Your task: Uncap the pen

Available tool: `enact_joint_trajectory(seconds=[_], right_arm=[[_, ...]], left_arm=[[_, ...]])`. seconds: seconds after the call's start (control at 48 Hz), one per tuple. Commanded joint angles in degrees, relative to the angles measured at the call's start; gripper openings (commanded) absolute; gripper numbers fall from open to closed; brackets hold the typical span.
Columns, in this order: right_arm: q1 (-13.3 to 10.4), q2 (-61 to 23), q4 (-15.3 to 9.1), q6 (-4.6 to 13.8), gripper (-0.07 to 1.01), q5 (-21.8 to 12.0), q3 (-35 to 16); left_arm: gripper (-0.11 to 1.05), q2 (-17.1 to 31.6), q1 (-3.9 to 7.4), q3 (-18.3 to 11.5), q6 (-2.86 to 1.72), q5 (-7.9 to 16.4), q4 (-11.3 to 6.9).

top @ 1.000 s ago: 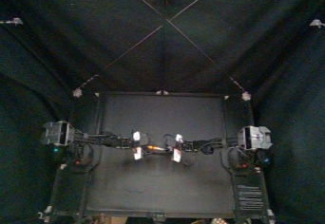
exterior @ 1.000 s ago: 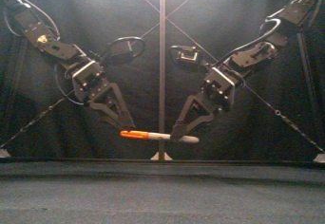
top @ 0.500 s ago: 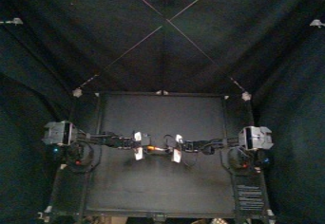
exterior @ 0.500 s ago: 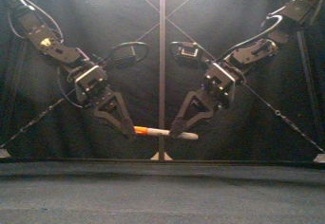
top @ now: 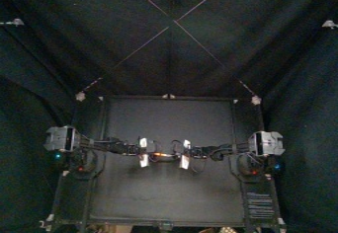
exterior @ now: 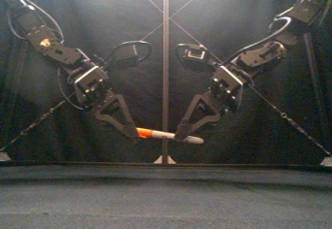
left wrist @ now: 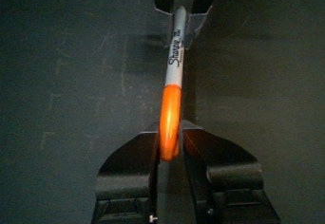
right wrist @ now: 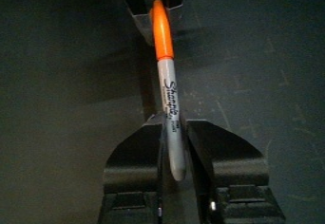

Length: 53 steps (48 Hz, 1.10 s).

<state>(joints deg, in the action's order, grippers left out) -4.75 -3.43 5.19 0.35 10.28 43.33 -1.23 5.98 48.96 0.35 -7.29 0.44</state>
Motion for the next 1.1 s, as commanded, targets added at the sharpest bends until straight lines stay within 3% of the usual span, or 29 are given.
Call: enact_joint_trajectory(seconds=[0.021,0.479,0.708,1.104], right_arm=[[-0.18,2.55,0.26,0.18,0.51,-0.09,0.88],[-2.02,10.11,2.20,0.18,0.51,3.08,9.49],[-2.29,12.74,2.46,0.18,0.51,6.86,13.45],[-2.37,13.01,2.64,0.18,0.51,7.73,13.80]], left_arm=[[0.55,-1.41,1.14,0.44,0.00,0.09,0.00],[0.55,-5.80,2.11,4.83,0.00,-2.37,0.53],[0.55,-8.00,2.99,6.59,-0.09,-2.29,2.46],[0.55,-10.63,3.43,8.26,-0.09,-2.37,2.55]])
